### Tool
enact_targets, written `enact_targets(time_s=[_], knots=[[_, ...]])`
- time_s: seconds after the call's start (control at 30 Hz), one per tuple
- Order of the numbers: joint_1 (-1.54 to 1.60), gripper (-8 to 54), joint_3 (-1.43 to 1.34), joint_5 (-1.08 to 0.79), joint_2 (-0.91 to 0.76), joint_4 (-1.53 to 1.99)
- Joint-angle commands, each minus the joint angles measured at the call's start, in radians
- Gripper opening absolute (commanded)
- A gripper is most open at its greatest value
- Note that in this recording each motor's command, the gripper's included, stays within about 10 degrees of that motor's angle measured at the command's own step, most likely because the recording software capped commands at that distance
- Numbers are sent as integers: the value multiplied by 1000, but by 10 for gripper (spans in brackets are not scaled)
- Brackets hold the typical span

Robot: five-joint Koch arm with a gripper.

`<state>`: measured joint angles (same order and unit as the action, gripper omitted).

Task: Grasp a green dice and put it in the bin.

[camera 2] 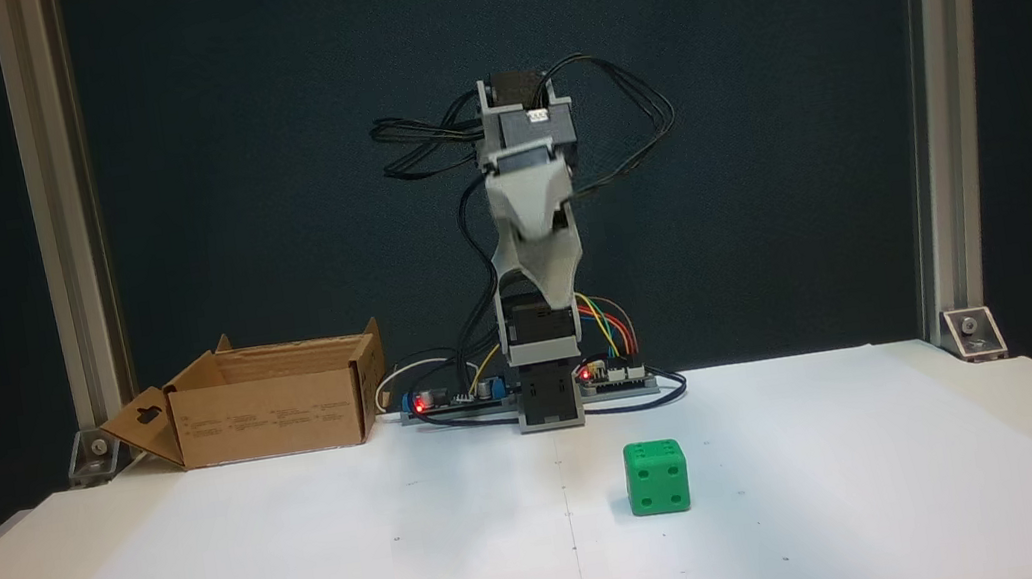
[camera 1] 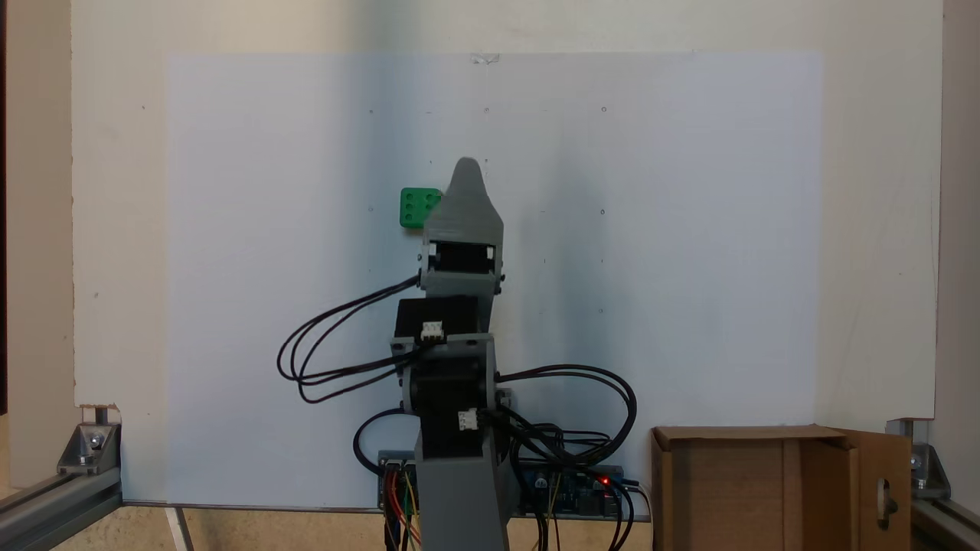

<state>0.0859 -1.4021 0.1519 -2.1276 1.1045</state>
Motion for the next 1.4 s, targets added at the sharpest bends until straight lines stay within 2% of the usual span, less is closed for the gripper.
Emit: enact_targets(time_s=[0.0, 0.17, 0.33, 0.67, 1.07, 1.37], knots=[[23, 426, 117, 78, -11, 167], [137, 426, 117, 156, -11, 422], [219, 426, 117, 195, -8, 419], [285, 426, 117, 235, 207, 376], [293, 426, 117, 241, 232, 342], [270, 426, 106, 239, 313, 330]])
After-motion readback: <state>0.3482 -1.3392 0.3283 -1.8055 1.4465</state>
